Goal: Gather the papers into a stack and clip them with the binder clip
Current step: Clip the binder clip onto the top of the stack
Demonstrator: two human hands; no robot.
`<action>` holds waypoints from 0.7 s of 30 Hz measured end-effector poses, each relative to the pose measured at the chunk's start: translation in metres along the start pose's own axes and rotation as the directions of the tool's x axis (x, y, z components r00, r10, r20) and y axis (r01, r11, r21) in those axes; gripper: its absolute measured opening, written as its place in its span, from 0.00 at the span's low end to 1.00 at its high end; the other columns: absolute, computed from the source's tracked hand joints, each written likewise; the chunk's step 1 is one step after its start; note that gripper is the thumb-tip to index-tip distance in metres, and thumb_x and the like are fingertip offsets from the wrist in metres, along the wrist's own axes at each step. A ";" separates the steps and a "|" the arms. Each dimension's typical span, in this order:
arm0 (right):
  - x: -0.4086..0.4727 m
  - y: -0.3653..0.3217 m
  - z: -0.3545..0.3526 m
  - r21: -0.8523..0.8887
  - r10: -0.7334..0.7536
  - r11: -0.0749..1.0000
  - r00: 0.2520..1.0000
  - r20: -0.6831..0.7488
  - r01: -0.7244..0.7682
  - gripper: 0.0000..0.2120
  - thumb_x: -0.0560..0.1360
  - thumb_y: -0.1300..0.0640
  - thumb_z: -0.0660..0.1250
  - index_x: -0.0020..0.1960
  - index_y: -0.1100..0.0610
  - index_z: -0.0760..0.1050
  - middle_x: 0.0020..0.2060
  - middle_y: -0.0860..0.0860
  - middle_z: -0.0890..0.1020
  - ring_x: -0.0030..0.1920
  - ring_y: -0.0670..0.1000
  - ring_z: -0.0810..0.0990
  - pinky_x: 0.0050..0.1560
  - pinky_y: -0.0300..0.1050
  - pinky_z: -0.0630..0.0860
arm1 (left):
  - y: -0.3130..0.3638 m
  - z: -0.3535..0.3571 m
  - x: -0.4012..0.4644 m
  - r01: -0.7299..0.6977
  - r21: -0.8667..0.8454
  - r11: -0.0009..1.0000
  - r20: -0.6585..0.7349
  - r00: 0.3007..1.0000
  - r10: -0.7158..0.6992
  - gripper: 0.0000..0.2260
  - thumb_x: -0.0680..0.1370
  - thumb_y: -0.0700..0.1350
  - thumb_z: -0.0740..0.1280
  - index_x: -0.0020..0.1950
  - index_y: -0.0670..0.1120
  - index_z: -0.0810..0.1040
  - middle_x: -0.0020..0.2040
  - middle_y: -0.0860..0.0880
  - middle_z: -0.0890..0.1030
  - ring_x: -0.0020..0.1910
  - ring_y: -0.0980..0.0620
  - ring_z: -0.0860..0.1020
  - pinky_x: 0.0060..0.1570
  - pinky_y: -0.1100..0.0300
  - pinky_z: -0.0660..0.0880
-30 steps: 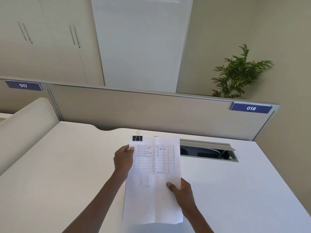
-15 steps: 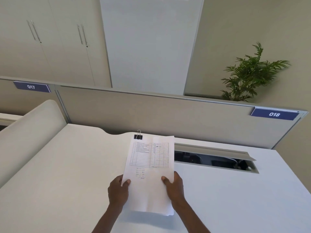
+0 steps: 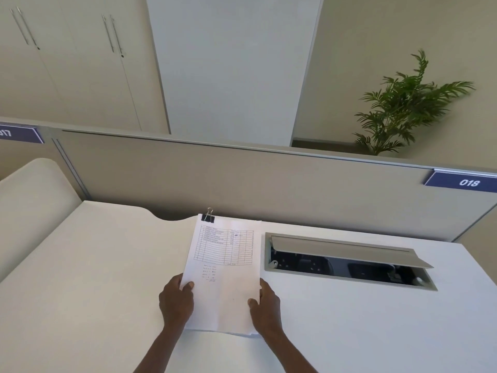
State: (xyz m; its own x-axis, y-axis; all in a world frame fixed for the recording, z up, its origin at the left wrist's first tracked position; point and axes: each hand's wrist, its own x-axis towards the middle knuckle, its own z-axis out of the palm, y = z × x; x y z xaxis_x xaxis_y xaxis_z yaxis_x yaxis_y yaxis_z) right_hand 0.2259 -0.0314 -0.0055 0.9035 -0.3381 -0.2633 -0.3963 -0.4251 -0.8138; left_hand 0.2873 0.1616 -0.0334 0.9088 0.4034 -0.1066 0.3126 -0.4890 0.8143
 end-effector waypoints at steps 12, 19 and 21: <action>0.020 0.003 0.011 -0.179 0.022 0.983 0.998 -0.052 -0.031 0.20 0.78 0.64 0.64 0.69 0.62 0.68 0.58 0.56 0.72 0.60 0.54 0.75 0.59 0.42 0.72 | -0.006 0.025 0.021 -0.052 -0.006 0.999 0.013 0.999 0.052 0.21 0.73 0.33 0.73 0.66 0.34 0.77 0.61 0.35 0.80 0.62 0.37 0.78 0.66 0.48 0.69; 0.031 0.002 0.012 -0.211 0.002 0.977 0.998 -0.057 -0.014 0.19 0.77 0.64 0.65 0.68 0.63 0.69 0.58 0.56 0.71 0.60 0.56 0.75 0.59 0.42 0.72 | -0.001 0.028 0.019 -0.057 0.091 0.994 0.040 0.998 0.054 0.25 0.75 0.39 0.72 0.72 0.39 0.72 0.61 0.35 0.80 0.63 0.34 0.76 0.65 0.44 0.70; 0.033 0.001 0.013 -0.242 -0.011 0.970 0.998 -0.056 -0.003 0.17 0.77 0.63 0.65 0.65 0.62 0.70 0.58 0.56 0.71 0.60 0.56 0.74 0.59 0.43 0.73 | -0.001 0.028 0.019 -0.063 0.098 0.993 0.046 0.997 0.059 0.26 0.76 0.40 0.71 0.73 0.39 0.71 0.62 0.35 0.79 0.64 0.35 0.74 0.65 0.44 0.70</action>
State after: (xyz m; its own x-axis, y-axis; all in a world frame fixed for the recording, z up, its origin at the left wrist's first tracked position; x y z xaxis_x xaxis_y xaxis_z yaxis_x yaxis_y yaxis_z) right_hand 0.2574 -0.0324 -0.0217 0.8972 -0.3798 -0.2254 -0.4269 -0.6148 -0.6631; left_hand 0.3122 0.1486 -0.0521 0.9375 0.3377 -0.0844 0.2798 -0.5869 0.7598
